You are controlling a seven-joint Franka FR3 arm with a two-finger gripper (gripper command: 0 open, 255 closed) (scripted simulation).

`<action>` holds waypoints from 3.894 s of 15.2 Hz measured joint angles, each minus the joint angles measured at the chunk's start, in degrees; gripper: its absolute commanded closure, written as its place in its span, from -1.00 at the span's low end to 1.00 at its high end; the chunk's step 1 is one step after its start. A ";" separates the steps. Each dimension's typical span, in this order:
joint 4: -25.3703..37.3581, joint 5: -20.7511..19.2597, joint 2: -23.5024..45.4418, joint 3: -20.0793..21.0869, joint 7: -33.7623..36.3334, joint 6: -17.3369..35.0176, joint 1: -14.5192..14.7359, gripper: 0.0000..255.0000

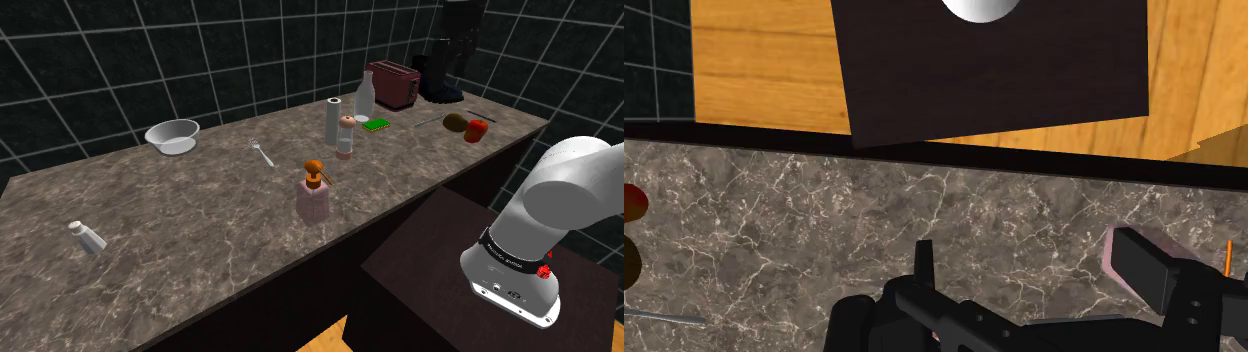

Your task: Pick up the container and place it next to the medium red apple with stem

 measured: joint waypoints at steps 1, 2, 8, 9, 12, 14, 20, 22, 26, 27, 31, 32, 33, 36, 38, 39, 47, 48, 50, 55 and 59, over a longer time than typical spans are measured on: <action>0.00 0.00 0.00 0.00 0.00 0.00 0.00 -1.00; -0.14 -0.02 0.77 0.03 0.19 0.93 -0.02 -1.00; -0.01 -1.04 9.97 -0.57 1.18 10.70 -0.66 -1.00; 0.35 -1.08 11.51 -0.48 1.57 12.04 -0.68 -1.00; 1.72 -1.68 17.26 -0.89 1.98 16.90 -1.11 -1.00; 3.26 -1.96 21.35 -1.00 2.47 19.75 -1.29 -1.00; 8.84 -2.81 33.90 -1.41 3.89 27.56 -1.85 -1.00; 11.41 -3.07 37.63 -1.71 3.97 29.10 -2.15 -1.00; 17.99 -3.37 46.70 -1.85 5.05 32.11 -2.31 -1.00; 19.14 -3.48 48.46 -2.21 4.65 32.94 -2.70 -1.00; 26.75 -3.62 57.14 -2.53 5.21 34.62 -3.00 -1.00; 29.11 -3.60 59.48 -2.60 5.31 34.78 -3.09 -1.00; 31.66 -3.56 62.02 -2.65 5.46 34.91 -3.14 -1.00; 37.88 -3.49 67.87 -2.82 5.78 34.88 -3.30 -1.00; 38.65 -3.48 69.35 -2.93 5.72 35.68 -3.52 -1.00; 38.42 -3.51 69.64 -2.96 5.73 36.24 -3.59 -1.00; 37.13 -3.63 71.73 -3.10 5.87 39.68 -3.93 -1.00; 37.12 -3.63 71.75 -3.10 5.87 39.71 -3.93 -1.00; 37.13 -3.63 71.76 -3.10 5.87 39.72 -3.93 -1.00; 37.13 -3.64 71.76 -3.11 5.87 39.72 -3.94 1.00; 37.13 -3.65 71.76 -3.11 5.88 39.72 -3.93 1.00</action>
